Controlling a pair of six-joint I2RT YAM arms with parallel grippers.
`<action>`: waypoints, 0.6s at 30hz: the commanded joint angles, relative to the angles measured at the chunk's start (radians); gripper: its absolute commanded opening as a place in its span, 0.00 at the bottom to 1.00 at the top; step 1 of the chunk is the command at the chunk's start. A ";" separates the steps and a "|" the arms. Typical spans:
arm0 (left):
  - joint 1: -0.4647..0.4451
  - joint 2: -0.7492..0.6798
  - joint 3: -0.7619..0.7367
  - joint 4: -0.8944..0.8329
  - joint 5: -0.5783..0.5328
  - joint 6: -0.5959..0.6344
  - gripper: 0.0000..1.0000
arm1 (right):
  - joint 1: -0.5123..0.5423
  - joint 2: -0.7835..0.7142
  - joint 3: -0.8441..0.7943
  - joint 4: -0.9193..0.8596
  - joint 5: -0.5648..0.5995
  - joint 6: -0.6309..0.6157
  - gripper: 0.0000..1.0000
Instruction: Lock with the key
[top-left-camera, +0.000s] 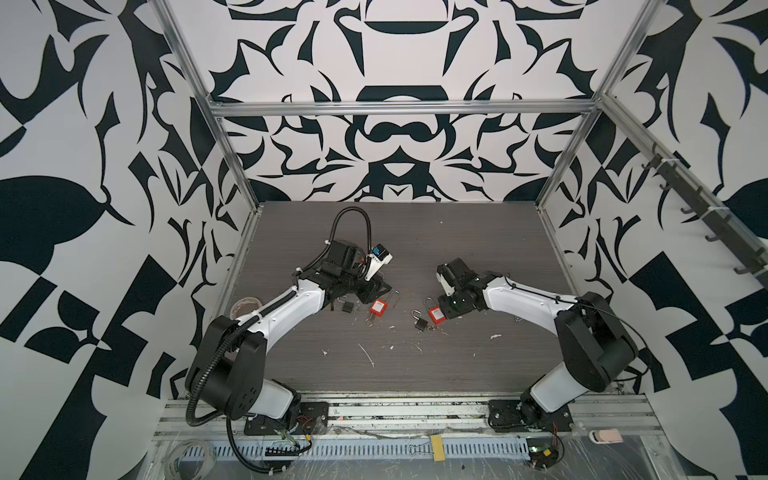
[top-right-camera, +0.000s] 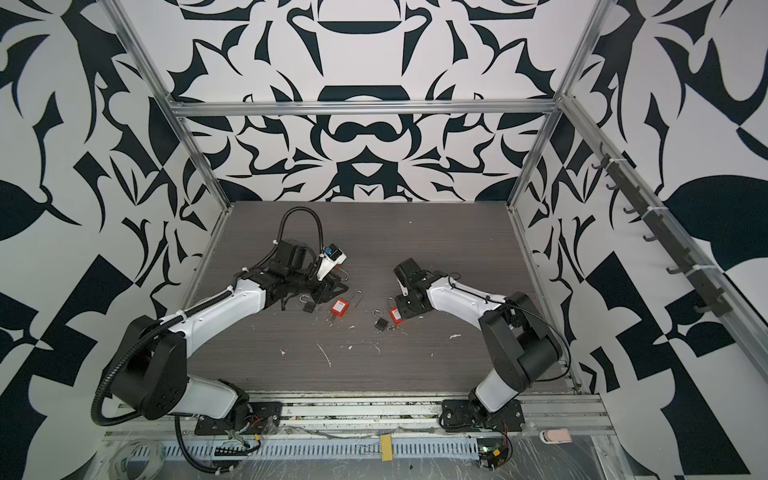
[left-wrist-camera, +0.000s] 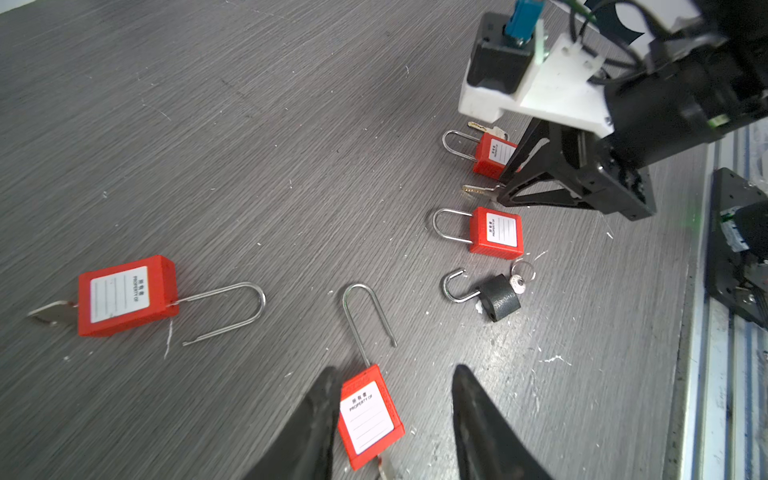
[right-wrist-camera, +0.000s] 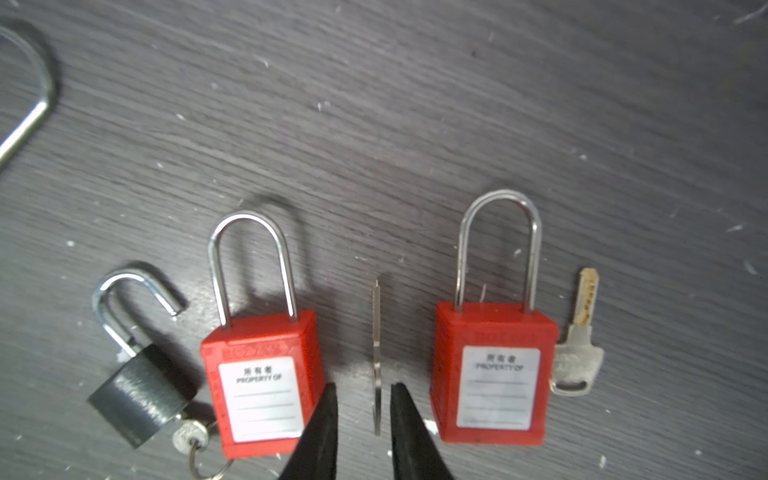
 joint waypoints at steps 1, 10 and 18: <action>0.004 -0.020 -0.015 0.016 0.005 -0.011 0.46 | 0.007 -0.034 0.034 -0.012 -0.001 -0.022 0.27; 0.004 -0.032 -0.033 0.022 0.009 -0.021 0.46 | 0.019 0.013 0.048 -0.020 -0.044 -0.019 0.27; 0.004 -0.037 -0.039 0.021 0.012 -0.021 0.47 | 0.020 0.002 0.045 -0.021 -0.055 -0.019 0.28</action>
